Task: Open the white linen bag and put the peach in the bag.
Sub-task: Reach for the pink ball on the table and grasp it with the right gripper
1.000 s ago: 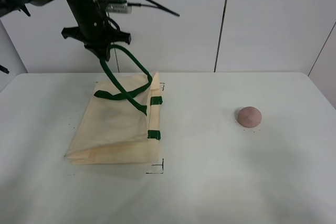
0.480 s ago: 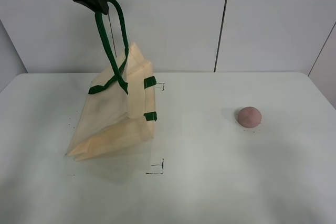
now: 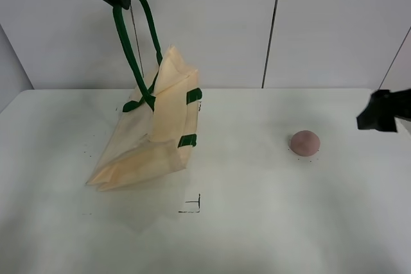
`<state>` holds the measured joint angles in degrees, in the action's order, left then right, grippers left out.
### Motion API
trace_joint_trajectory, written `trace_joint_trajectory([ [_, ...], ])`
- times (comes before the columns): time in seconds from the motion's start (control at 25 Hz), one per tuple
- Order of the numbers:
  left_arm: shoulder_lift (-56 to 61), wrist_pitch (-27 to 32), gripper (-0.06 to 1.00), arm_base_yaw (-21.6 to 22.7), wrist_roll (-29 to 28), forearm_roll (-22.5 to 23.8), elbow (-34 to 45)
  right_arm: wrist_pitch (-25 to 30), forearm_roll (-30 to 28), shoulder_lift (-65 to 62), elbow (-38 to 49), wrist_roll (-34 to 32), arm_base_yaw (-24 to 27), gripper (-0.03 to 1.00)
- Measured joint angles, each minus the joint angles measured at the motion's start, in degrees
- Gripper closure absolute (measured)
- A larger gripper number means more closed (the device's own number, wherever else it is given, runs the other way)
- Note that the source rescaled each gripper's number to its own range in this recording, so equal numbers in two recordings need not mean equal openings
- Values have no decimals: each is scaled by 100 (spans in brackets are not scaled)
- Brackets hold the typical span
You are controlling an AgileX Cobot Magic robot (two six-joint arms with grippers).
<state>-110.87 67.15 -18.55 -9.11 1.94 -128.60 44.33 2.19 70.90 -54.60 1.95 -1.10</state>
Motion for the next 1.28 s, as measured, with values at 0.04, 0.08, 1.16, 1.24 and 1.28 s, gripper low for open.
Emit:
trace_joint_trajectory([
  [0.04, 0, 0, 94, 0, 0, 0, 0, 22, 0, 506, -274, 6, 0, -3],
  [0.08, 0, 0, 94, 0, 0, 0, 0, 81, 0, 992, -609, 21, 0, -3],
  [1.16, 6, 3, 94, 0, 0, 0, 0, 66, 347, 5022, -2956, 900, -245, -3],
  [1.24, 6, 3, 94, 0, 0, 0, 0, -40, 347, 5022, -2956, 862, -336, -3],
  [1.28, 6, 3, 94, 0, 0, 0, 0, -80, 347, 5035, -2956, 835, -351, -3],
])
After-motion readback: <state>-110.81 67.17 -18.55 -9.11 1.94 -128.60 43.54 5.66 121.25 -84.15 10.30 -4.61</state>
